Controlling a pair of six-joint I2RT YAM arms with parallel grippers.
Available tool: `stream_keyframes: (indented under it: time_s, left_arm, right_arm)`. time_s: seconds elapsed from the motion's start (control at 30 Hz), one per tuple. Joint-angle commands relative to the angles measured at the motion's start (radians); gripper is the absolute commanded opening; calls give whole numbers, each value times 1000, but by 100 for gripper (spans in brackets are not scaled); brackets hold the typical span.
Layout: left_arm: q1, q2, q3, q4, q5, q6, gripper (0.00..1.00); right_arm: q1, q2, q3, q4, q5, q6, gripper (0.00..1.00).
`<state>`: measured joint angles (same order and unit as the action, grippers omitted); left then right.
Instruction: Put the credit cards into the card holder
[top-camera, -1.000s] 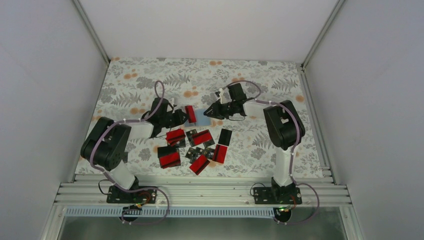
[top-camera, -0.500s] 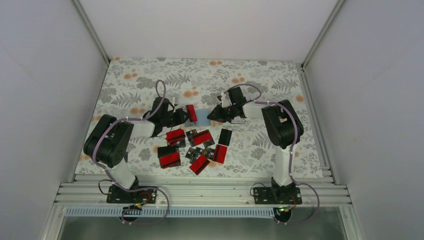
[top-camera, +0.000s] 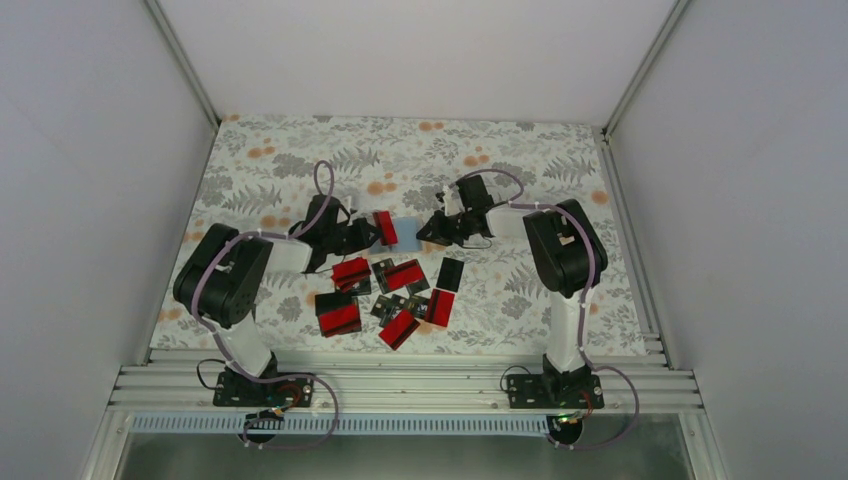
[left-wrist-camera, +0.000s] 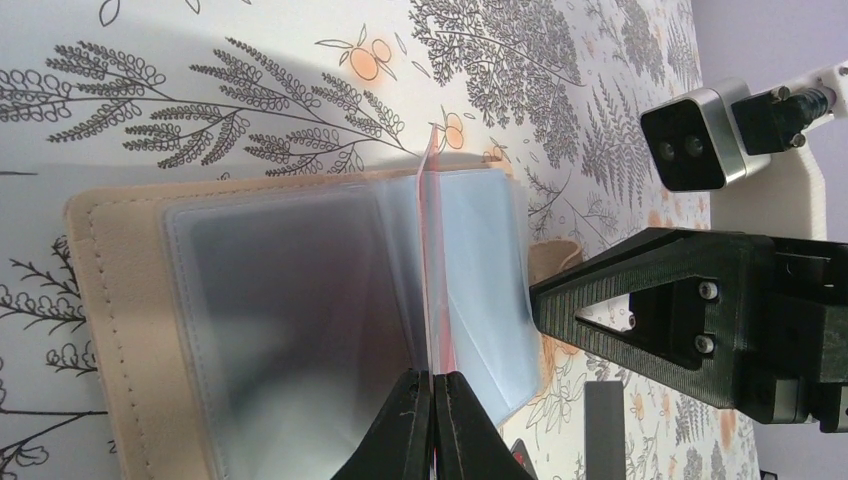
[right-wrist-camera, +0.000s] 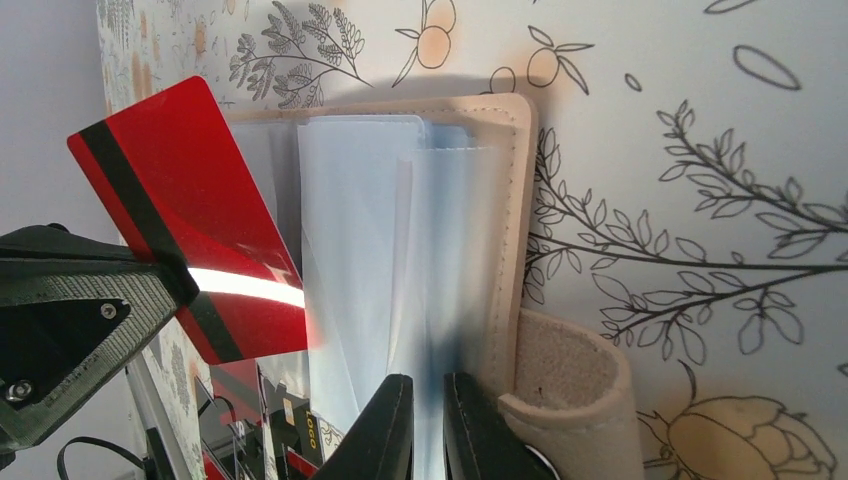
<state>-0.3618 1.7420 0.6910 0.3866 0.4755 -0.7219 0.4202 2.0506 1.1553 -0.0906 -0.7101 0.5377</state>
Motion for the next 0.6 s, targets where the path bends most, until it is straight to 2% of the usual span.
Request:
stream_keyframes:
  time_s: [0.0, 0.3, 0.57]
  left_arm:
    - [4, 18, 14, 22, 23, -17, 2]
    - [4, 41, 45, -77, 51, -62, 2]
    - [4, 66, 104, -182, 80, -43, 2]
  right_arm:
    - [-2, 25, -14, -3, 11, -7, 11]
    - [-3, 34, -9, -6, 3, -7, 10]
    - [-2, 36, -5, -8, -6, -7, 9]
